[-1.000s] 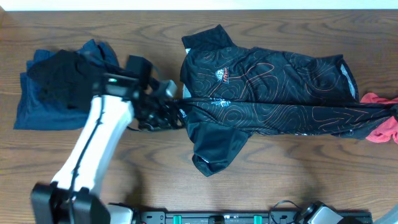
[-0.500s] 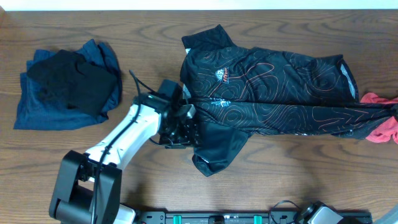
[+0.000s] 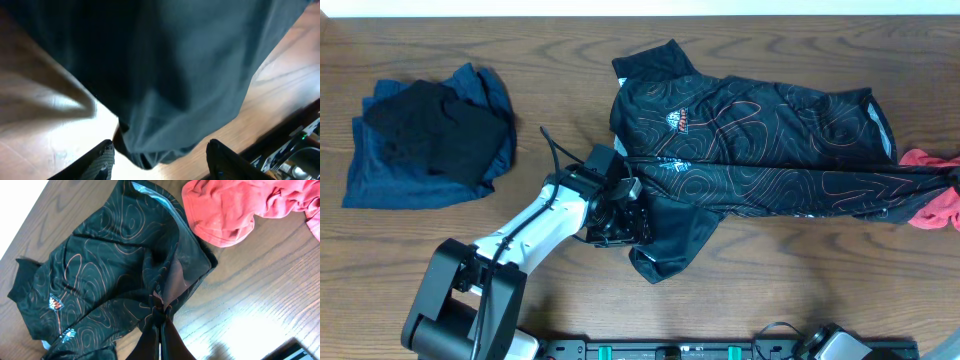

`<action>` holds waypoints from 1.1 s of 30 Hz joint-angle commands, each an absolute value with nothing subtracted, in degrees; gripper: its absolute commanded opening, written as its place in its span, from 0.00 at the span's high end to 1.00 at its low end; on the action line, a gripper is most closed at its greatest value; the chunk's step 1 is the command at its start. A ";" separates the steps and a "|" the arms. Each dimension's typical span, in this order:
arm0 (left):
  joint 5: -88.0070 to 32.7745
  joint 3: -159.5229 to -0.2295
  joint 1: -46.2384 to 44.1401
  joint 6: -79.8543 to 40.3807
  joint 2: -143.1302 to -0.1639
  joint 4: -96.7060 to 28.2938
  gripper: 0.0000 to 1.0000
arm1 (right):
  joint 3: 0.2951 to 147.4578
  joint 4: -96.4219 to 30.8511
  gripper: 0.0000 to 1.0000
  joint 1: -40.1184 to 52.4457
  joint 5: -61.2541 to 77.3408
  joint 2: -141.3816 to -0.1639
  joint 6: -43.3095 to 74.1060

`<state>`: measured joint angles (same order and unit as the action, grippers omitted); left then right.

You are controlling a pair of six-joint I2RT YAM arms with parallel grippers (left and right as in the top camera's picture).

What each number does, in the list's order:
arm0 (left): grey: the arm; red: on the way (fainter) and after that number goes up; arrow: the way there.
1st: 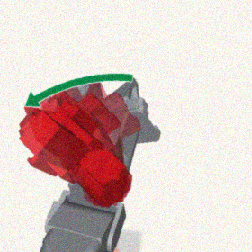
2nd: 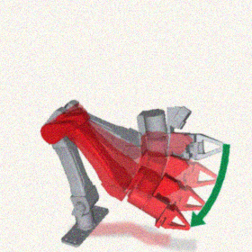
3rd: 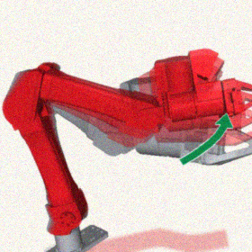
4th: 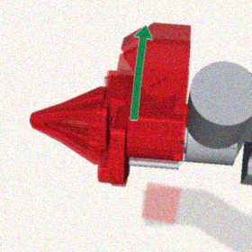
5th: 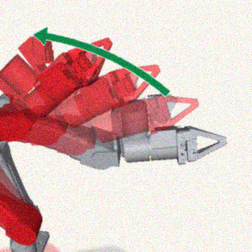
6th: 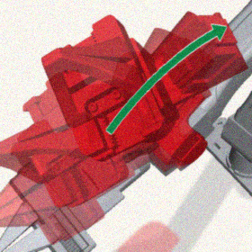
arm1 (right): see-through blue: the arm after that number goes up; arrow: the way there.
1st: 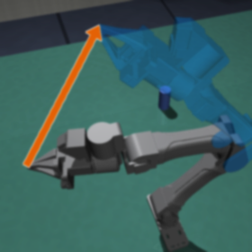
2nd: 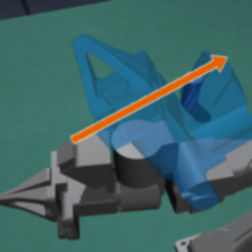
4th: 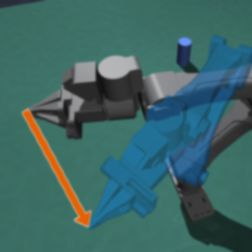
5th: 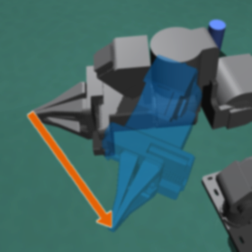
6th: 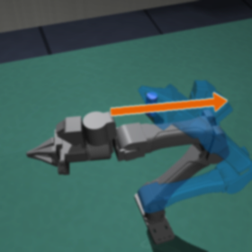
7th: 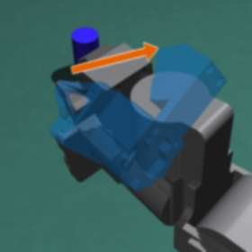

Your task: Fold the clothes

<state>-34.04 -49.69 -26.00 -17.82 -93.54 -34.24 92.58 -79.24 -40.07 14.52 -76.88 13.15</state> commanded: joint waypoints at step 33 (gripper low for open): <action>-25.85 -46.61 -33.34 -29.50 -94.32 -28.16 0.39 | 92.88 -79.33 0.99 -40.45 14.15 -77.06 12.56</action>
